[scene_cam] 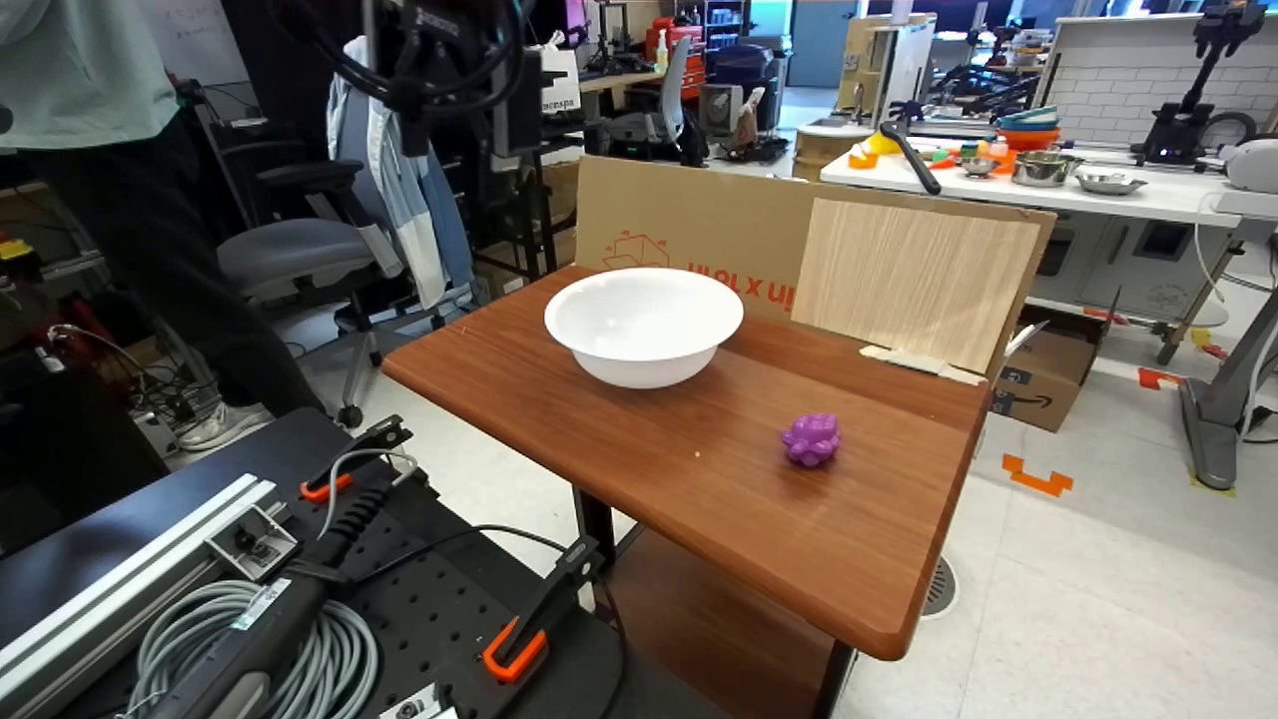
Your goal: Put the purple object in the bowl
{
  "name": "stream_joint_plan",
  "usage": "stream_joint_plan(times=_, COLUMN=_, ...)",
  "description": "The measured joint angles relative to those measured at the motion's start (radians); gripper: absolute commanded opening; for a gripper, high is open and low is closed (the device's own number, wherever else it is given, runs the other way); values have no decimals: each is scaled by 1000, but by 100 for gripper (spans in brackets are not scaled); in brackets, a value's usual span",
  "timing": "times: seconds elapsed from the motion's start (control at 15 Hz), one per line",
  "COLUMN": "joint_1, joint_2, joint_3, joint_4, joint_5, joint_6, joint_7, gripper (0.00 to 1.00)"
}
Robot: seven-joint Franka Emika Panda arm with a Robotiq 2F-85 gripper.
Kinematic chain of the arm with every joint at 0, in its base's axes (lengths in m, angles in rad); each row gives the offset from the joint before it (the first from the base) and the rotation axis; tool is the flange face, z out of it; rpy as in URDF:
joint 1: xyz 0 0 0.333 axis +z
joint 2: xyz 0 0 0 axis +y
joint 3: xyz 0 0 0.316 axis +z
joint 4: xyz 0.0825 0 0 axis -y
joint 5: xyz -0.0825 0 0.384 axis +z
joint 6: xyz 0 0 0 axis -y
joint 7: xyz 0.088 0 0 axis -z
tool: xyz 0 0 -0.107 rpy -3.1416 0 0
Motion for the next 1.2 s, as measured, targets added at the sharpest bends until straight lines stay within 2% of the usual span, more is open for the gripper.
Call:
stream_joint_plan(times=0.27, joint_1=-108, joint_2=157, joint_3=-75, joint_4=89, joint_5=0, joint_6=120, joint_7=-1, gripper=100)
stream_joint_plan(times=0.6, joint_1=-213, joint_2=412, joint_3=-120, joint_4=258, joint_5=-38, joint_6=158, joint_7=-2, gripper=100)
stream_joint_plan(times=1.0, joint_1=-218, joint_2=607, joint_3=-117, joint_4=468, joint_5=-319, joint_6=69, joint_7=21, gripper=100)
stream_joint_plan(times=1.2, joint_1=-216, joint_2=675, joint_3=-114, joint_4=554, joint_5=-393, joint_6=68, joint_7=22, gripper=100)
